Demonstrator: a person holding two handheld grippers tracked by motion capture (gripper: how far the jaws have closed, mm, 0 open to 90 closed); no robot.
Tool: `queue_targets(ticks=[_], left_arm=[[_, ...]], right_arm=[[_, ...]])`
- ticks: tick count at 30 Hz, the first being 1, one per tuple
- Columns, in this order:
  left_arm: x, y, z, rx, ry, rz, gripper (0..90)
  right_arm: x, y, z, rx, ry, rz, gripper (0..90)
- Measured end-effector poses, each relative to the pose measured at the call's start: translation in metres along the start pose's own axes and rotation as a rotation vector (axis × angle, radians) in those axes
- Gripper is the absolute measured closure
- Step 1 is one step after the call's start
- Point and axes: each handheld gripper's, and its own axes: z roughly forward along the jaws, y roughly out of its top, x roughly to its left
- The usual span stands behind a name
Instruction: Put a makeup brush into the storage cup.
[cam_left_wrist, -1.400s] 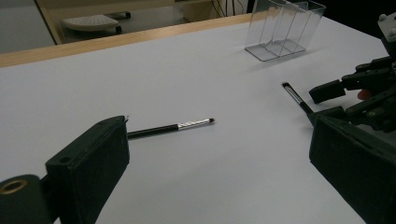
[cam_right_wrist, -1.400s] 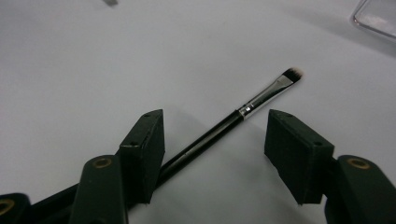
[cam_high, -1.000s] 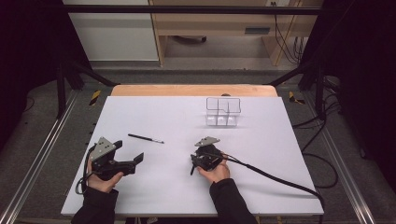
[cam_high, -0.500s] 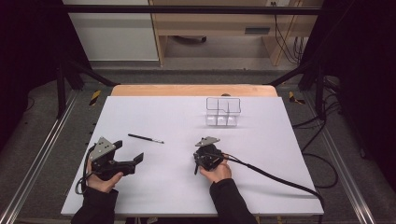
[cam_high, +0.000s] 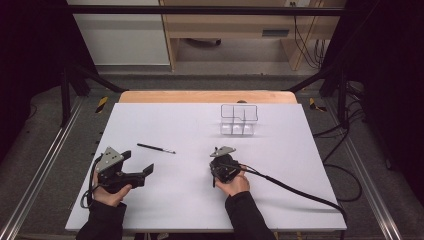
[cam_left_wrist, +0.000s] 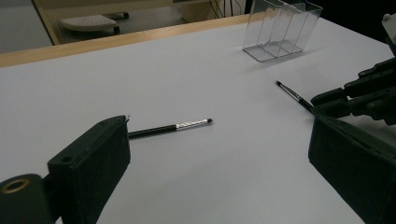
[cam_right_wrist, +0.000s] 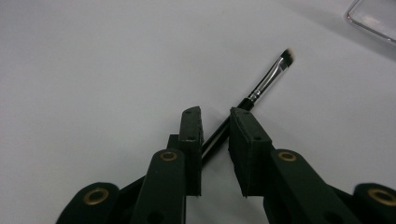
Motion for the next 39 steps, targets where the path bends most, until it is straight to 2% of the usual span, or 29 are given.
queue_targets(ticks=[13, 23, 31, 39], left_arm=[[0.000, 0.000, 0.000, 0.001, -0.002, 0.000, 4.7], [-0.001, 0.000, 0.000, 0.001, -0.005, 0.002, 4.8], [-0.001, 0.000, 0.000, 0.003, -0.006, 0.003, 4.9], [-0.001, 0.000, 0.001, 0.006, -0.007, 0.003, 4.9]], right_arm=[[-0.001, -0.002, 0.001, -0.003, 0.000, 0.040, 74.5], [-0.001, -0.002, -0.001, 0.003, 0.011, 0.026, 77.6], [-0.010, -0.003, -0.006, 0.013, 0.027, 0.022, 81.6], [-0.015, -0.002, -0.008, 0.029, 0.030, 0.029, 81.8]])
